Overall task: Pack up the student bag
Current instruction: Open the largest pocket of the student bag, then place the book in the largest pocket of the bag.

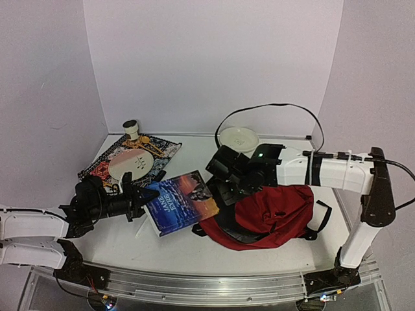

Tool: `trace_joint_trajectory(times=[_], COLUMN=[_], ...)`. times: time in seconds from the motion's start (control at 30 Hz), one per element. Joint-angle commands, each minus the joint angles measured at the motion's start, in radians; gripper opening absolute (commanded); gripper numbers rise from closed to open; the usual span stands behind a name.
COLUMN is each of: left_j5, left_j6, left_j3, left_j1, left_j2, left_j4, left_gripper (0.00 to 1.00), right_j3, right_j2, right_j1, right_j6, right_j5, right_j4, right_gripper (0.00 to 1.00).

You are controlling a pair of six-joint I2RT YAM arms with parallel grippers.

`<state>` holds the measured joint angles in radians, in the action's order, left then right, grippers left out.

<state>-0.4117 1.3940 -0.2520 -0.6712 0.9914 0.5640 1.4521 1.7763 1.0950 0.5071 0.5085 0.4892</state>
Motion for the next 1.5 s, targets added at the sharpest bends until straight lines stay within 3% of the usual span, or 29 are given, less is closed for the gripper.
trace_joint_trajectory(times=[0.0, 0.13, 0.33, 0.8, 1.27, 1.47], left_j5=[0.024, 0.047, 0.054, 0.055, 0.061, 0.12], left_j6=[0.05, 0.061, 0.054, 0.026, 0.067, 0.06], left_j3=[-0.065, -0.052, -0.119, -0.424, -0.668, -0.767], left_j1=[-0.07, -0.074, -0.114, -0.175, -0.21, -0.245], left_j2=[-0.022, -0.064, 0.006, 0.331, 0.673, 0.79], left_j4=[0.166, 0.158, 0.157, 0.168, 0.276, 0.295], left_gripper=[0.0, 0.0, 0.0, 0.0, 0.0, 0.0], right_j3=[0.071, 0.116, 0.172, 0.159, 0.13, 0.119], right_j2=[-0.104, -0.142, -0.169, -0.185, -0.181, -0.191], right_j1=[-0.002, -0.004, -0.003, -0.003, -0.004, -0.003], right_j6=[-0.035, -0.047, -0.1, -0.133, -0.142, -0.142], right_j5=[0.104, 0.13, 0.11, 0.044, -0.017, -0.026], right_j4=[0.054, 0.055, 0.031, -0.066, -0.12, -0.132], right_gripper=[0.0, 0.0, 0.0, 0.0, 0.0, 0.0])
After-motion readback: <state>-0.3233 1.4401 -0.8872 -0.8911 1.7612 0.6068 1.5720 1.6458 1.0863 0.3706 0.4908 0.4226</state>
